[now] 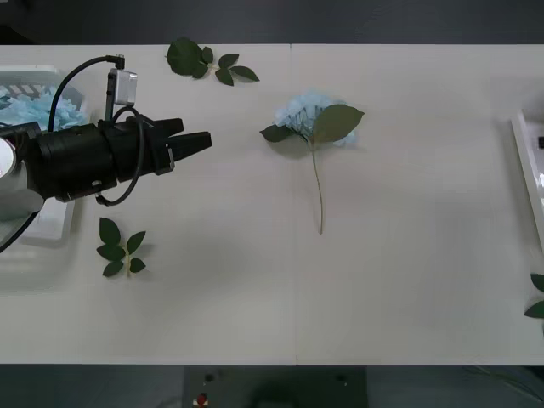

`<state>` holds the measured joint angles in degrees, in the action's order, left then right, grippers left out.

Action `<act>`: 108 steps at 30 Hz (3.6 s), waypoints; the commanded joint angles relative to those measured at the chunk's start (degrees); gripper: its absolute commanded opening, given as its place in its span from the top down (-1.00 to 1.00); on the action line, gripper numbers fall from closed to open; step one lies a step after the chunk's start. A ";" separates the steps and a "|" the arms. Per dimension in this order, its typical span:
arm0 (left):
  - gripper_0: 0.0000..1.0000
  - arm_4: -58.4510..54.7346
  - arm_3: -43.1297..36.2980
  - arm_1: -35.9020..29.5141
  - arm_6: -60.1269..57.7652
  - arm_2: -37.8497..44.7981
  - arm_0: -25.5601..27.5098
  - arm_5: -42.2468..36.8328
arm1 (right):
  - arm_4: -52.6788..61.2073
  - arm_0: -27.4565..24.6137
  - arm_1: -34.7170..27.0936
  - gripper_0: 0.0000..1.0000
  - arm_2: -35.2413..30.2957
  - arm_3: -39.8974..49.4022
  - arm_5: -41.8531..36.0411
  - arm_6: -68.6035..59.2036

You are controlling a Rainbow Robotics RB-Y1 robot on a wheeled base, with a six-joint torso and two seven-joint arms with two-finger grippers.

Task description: Put the red flowers into the right box and the blue flowers into the left box

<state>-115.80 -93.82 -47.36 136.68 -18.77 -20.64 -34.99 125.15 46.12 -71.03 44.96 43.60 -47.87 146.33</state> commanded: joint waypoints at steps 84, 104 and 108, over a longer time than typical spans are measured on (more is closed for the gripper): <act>-0.65 -4.17 -0.49 -0.89 7.55 0.31 2.97 -0.08 | -77.78 18.22 45.28 0.52 15.34 13.97 1.64 -91.22; -1.00 -4.97 -0.49 -0.72 7.81 0.31 3.06 -0.08 | -67.05 21.65 39.74 1.00 11.29 14.06 2.16 -85.95; -1.00 -5.05 -0.49 -0.80 8.08 0.31 3.06 -0.25 | -55.72 21.74 35.70 1.00 6.11 14.06 2.16 -76.28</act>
<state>-120.32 -93.59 -47.36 142.43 -18.77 -18.56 -34.99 65.31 65.48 -31.70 55.19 57.40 -45.87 63.20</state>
